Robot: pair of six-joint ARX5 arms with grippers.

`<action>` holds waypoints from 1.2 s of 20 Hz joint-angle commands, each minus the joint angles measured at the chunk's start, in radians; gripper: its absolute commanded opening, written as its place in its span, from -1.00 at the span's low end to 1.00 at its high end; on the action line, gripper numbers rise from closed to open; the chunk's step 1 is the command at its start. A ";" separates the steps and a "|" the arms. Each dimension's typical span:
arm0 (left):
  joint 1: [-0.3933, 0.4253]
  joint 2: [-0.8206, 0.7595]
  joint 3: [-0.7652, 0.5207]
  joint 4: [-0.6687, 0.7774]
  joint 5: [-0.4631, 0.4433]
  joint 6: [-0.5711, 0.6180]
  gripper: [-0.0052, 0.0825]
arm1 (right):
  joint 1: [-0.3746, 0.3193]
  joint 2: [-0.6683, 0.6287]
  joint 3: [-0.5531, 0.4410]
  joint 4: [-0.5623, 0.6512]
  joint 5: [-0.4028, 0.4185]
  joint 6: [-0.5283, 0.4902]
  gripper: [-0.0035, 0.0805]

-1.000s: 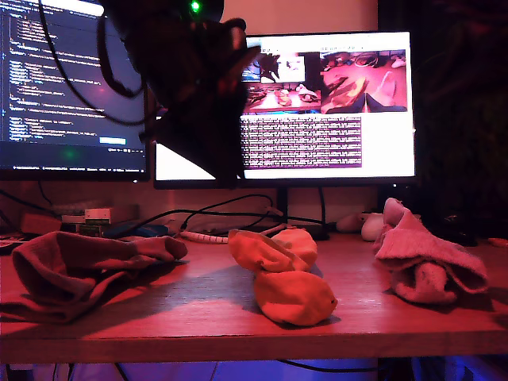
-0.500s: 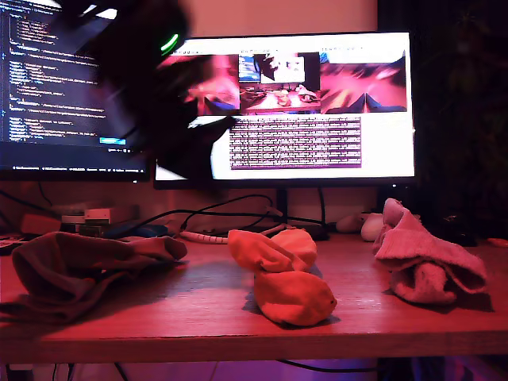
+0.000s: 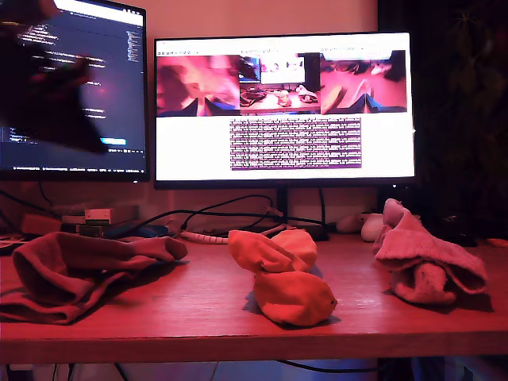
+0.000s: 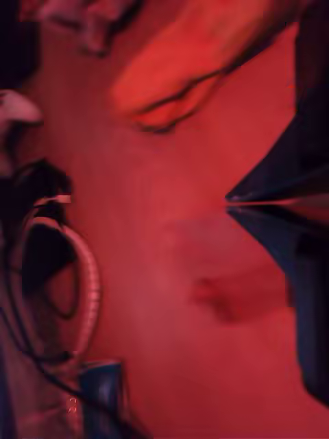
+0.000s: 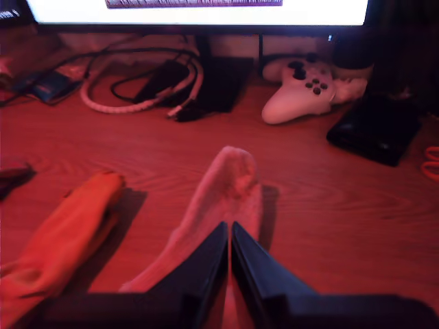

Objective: Pair up the socks based on colour and pattern, by placing them on top of one another

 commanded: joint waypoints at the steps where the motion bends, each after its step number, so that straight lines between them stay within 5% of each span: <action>1: -0.005 -0.064 -0.054 0.016 -0.006 0.008 -0.93 | 0.019 -0.063 -0.026 -0.039 -0.005 -0.006 -0.94; 12: -0.089 -0.459 -0.152 -0.126 -0.116 -0.074 -0.93 | 0.045 -0.481 -0.037 -0.288 0.011 -0.006 -0.94; 24: -0.115 -0.609 -0.152 -0.333 -0.124 -0.073 -0.92 | 0.045 -0.509 -0.037 -0.575 0.004 0.002 -0.94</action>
